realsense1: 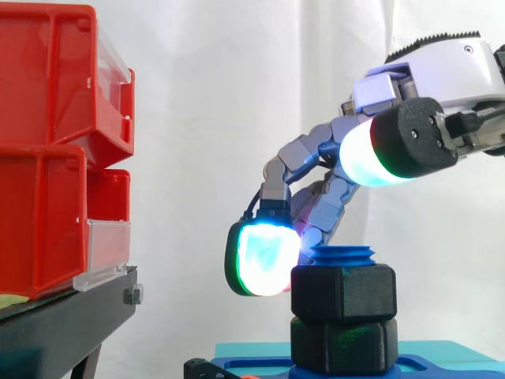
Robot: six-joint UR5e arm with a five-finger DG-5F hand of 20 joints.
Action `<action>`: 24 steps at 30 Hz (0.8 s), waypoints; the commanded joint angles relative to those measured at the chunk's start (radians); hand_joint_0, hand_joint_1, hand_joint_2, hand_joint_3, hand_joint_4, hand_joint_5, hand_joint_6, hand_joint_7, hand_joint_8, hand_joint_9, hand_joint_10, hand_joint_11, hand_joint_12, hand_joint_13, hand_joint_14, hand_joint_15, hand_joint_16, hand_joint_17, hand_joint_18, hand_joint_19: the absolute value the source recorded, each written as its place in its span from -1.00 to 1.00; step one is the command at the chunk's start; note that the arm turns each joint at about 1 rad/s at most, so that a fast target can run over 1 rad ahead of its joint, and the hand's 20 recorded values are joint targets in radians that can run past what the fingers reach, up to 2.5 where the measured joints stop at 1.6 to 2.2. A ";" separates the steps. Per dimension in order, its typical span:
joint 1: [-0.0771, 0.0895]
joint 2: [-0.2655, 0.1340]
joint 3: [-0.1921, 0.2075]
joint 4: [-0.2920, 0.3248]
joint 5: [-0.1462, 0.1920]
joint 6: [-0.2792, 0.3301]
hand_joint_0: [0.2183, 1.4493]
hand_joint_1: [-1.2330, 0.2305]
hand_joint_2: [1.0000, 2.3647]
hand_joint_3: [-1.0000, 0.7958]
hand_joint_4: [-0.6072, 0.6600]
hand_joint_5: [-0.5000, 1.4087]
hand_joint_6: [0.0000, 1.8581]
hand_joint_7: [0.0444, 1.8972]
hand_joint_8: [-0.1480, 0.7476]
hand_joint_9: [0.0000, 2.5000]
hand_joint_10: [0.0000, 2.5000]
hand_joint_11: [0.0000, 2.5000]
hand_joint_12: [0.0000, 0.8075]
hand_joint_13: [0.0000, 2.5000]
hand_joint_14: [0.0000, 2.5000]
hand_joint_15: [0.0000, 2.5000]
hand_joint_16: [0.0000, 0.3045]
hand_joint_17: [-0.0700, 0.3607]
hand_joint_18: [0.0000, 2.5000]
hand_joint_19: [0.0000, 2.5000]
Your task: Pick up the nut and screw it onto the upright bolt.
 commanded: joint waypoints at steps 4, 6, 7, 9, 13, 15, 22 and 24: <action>0.002 0.001 -0.013 0.000 -0.001 0.001 -0.54 0.43 -1.00 -0.44 0.35 -0.55 -0.46 -0.03 -0.10 -0.35 -1.00 -1.00 -0.29 -0.51 -1.00 -1.00 -0.79 -0.34 -0.71 -0.96; 0.002 0.001 -0.013 0.000 0.001 0.001 -0.54 0.43 -1.00 -0.44 0.36 -0.55 -0.46 0.02 -0.10 -0.35 -1.00 -1.00 -0.29 -0.51 -1.00 -1.00 -0.79 -0.34 -0.71 -0.95; 0.002 0.001 -0.013 0.002 0.001 0.001 -0.54 0.43 -1.00 -0.44 0.36 -0.55 -0.46 0.04 -0.09 -0.36 -1.00 -1.00 -0.29 -0.51 -1.00 -1.00 -0.79 -0.34 -0.71 -0.96; 0.002 0.001 -0.013 0.000 0.001 0.001 -0.53 0.43 -1.00 -0.44 0.33 -0.54 -0.46 0.08 -0.10 -0.36 -1.00 -1.00 -0.29 -0.51 -1.00 -1.00 -0.79 -0.34 -0.71 -0.96; 0.002 0.001 -0.015 0.000 0.001 0.003 -0.53 0.43 -1.00 -0.44 0.29 -0.54 -0.46 0.15 -0.09 -0.35 -1.00 -1.00 -0.28 -0.51 -1.00 -1.00 -0.79 -0.34 -0.71 -0.96; 0.002 0.001 -0.015 0.000 0.001 0.001 -0.53 0.43 -1.00 -0.44 0.29 -0.54 -0.46 0.17 -0.09 -0.35 -1.00 -1.00 -0.29 -0.51 -1.00 -1.00 -0.79 -0.34 -0.71 -0.95; -0.002 0.000 -0.015 0.000 -0.001 0.001 -0.52 0.43 -1.00 -0.44 0.25 -0.53 -0.46 0.28 -0.09 -0.35 -1.00 -1.00 -0.29 -0.51 -1.00 -1.00 -0.79 -0.34 -0.70 -0.95; -0.004 0.000 -0.015 -0.001 -0.002 0.001 -0.52 0.43 -1.00 -0.44 0.23 -0.53 -0.46 0.29 -0.09 -0.35 -1.00 -1.00 -0.29 -0.50 -1.00 -1.00 -0.79 -0.34 -0.70 -0.95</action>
